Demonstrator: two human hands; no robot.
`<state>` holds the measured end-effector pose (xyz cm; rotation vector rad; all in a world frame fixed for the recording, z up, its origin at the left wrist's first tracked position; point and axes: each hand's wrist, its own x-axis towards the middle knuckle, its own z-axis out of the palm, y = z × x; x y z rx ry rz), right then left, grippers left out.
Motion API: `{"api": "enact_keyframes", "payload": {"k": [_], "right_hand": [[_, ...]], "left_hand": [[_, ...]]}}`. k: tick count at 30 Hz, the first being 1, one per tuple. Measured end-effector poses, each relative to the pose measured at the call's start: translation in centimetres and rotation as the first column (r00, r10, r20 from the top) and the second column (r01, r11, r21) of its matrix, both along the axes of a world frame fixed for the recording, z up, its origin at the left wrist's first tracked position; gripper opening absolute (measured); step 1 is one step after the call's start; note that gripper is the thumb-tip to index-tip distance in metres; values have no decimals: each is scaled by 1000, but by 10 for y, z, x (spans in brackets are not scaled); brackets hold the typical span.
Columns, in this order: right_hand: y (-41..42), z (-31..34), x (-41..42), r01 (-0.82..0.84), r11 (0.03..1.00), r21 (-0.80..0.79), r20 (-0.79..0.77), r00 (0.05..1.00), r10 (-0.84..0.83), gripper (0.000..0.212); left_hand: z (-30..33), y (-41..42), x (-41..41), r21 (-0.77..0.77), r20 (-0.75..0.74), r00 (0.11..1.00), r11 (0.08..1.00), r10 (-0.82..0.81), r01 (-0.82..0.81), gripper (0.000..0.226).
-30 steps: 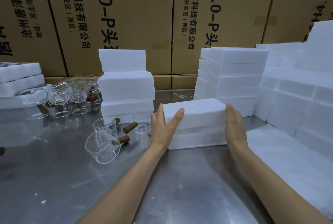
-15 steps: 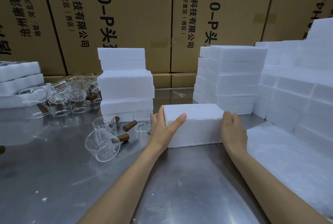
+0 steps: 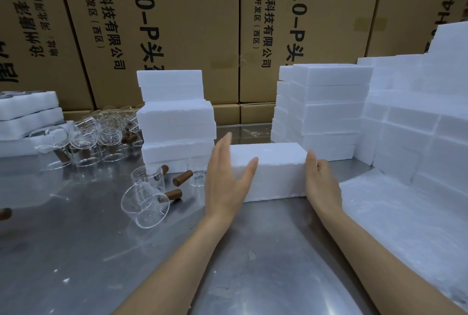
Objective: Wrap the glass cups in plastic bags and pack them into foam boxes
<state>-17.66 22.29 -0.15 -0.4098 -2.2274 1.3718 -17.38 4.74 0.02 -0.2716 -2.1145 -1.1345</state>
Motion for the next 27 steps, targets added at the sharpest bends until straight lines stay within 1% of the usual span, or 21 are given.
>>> {"api": "enact_keyframes", "payload": {"k": [1, 2, 3, 4, 5, 6, 7, 8, 10, 12, 17, 22, 27], "right_hand": [[0, 0, 0, 1, 1000, -1, 1, 1000, -1, 56], [-1, 0, 0, 0, 1000, -5, 1, 1000, 0, 56], [-1, -1, -1, 3, 1000, -16, -1, 1000, -3, 57], [-1, -2, -1, 12, 999, -33, -6, 1000, -12, 57], [-1, -2, -1, 25, 998, -54, -17, 1000, -26, 56], [-3, -3, -2, 40, 996, -76, -40, 998, -43, 53], [-3, -3, -2, 53, 994, -95, -78, 995, -61, 49], [-4, -3, -3, 63, 992, -105, -124, 989, -76, 46], [-6, -3, -5, 85, 991, -104, -198, 975, -104, 45], [-8, -3, -6, 105, 991, -84, -216, 969, -121, 44], [-11, -6, -11, 81, 995, -60, -193, 977, -91, 41], [-12, -10, -15, 62, 997, -42, -164, 984, -68, 40], [-15, -12, -19, 71, 996, 54, -100, 993, -65, 42]], "left_hand": [[2, 2, 2, -179, -161, 987, 982, 30, -59, 68], [3, 5, 3, -351, -274, 962, 929, 19, -118, 66], [3, 10, 3, -492, -323, 946, 854, 3, -171, 67], [2, 15, 4, -598, -316, 949, 776, 2, -201, 70], [1, 20, 4, -668, -283, 959, 712, 24, -215, 73], [1, 23, 2, -708, -256, 965, 669, 56, -227, 73], [1, 25, -2, -722, -238, 968, 652, 77, -230, 70], [1, 26, -7, -724, -215, 973, 654, 88, -219, 66], [2, 27, -24, -704, -131, 984, 687, 120, -178, 61], [4, 27, -43, -686, -96, 980, 703, 172, -190, 58], [17, 35, -93, -703, 3, 977, 695, 213, -149, 55], [19, 38, -134, -722, 2, 967, 669, 256, -176, 51], [18, 39, -165, -708, 11, 946, 670, 324, -221, 49]]}}
